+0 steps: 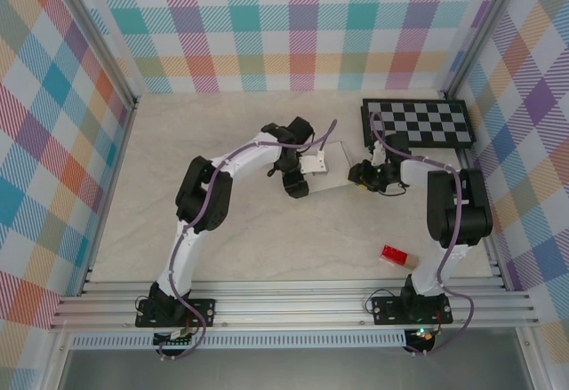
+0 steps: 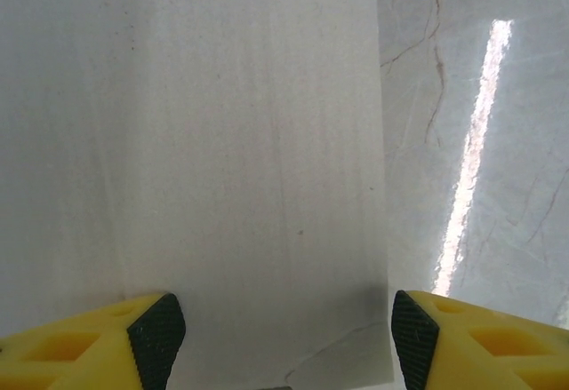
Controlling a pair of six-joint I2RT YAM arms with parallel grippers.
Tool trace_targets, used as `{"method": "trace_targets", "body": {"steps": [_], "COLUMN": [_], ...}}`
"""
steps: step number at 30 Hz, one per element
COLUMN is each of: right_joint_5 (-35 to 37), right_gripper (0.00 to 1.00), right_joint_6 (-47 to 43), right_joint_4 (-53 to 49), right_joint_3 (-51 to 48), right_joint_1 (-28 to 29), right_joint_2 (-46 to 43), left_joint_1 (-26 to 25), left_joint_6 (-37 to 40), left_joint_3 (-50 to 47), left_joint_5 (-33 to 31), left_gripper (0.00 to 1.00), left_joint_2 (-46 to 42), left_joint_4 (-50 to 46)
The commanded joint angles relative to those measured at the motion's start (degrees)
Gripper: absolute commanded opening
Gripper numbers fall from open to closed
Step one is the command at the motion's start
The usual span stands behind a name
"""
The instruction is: Fold the paper box
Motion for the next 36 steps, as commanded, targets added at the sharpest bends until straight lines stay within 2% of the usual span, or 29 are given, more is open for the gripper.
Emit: {"method": "trace_targets", "body": {"steps": [1,8,14,22,36], "right_joint_5": [-0.9,-0.7,-1.3,-1.1,-2.9], "right_gripper": [0.35,0.35,0.35,0.35,0.35], "right_joint_6": [-0.5,-0.4,0.5,1.3,4.1], "right_joint_4": [0.7,1.0,1.5,1.9,4.2], "right_joint_3": [0.3,0.2,0.2,0.2,0.5], "right_joint_1": [0.1,-0.1,-0.5,-0.8,-2.2], "right_joint_2": [0.7,0.2,0.4,0.5,2.3], "left_joint_1": [-0.5,-1.3,-1.4,-1.4,-1.1], "left_joint_6": [4.3,9.4,11.6,13.2,14.9], "left_joint_3": [-4.2,-10.3,-12.6,-14.1,-16.1], "left_joint_5": [-5.0,-8.5,-7.8,-8.1,-7.6], "left_gripper": [0.66,0.6,0.62,0.55,0.51], "left_joint_2": [2.2,0.4,0.1,0.6,0.4], "left_joint_4": [-0.1,3.9,4.0,4.2,4.3]}}
